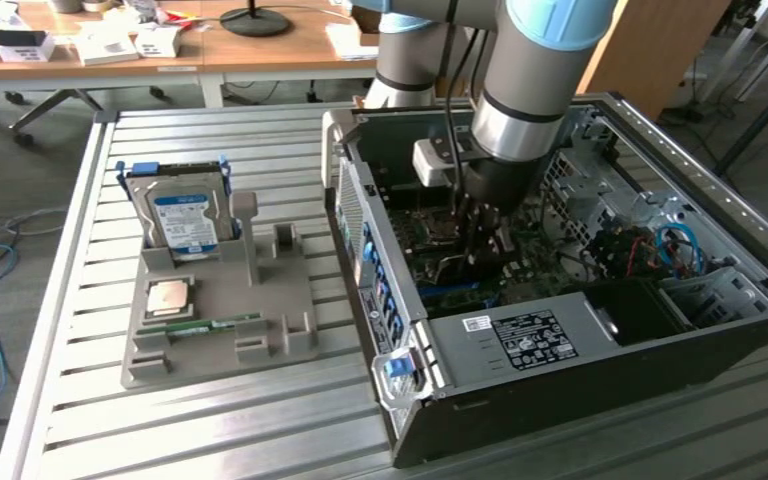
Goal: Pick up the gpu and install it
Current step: 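Insert the gpu into the slot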
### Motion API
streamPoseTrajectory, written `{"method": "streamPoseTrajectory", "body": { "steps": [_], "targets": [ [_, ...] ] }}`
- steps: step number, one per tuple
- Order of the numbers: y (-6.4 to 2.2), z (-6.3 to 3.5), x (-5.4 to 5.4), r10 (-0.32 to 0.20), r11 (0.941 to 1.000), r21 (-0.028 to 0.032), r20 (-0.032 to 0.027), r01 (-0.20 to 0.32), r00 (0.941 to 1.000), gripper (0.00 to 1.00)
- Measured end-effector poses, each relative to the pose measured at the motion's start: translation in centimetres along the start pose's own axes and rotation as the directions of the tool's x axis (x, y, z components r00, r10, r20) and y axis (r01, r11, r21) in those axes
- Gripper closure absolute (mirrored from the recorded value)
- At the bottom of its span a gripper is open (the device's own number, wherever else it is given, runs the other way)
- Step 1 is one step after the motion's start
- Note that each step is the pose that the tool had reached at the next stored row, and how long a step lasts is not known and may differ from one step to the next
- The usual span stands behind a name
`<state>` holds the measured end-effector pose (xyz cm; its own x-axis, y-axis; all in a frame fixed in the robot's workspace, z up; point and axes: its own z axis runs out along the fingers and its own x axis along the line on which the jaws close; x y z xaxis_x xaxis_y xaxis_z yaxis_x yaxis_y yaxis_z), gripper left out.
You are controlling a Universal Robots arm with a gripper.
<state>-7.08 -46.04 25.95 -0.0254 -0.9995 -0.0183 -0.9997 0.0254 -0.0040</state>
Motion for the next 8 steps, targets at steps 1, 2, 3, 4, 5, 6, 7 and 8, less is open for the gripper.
{"method": "streamPoseTrajectory", "body": {
  "steps": [1,2,3,4,5,6,7,8],
  "targets": [
    [0.0,-0.3,0.0,0.0,1.0,0.0,-0.0001,0.0,1.0,0.67],
    [0.0,-0.62,0.0,0.0,1.0,0.0,-0.0001,0.0,1.0,0.67],
    [0.0,-0.97,0.0,0.0,1.0,-0.0001,-0.0002,0.0,1.0,0.67],
    [-0.01,-1.3,0.0,0.0,1.0,-0.0001,-0.0002,0.0,1.0,0.67],
    [-0.01,-1.63,0.0,0.0,1.0,-0.0001,-0.0002,0.0,1.0,0.67],
    [-0.01,-1.95,0.0,0.0,1.0,-0.0001,-0.0002,0.0,1.0,0.67],
    [-0.01,-2.27,0.0,0.0,1.0,0.0,-0.0001,0.0,1.0,0.67],
    [-0.01,-2.58,0.0,0.0,1.0,0.0,-0.0001,0.0,1.0,0.67]
  ]
}}
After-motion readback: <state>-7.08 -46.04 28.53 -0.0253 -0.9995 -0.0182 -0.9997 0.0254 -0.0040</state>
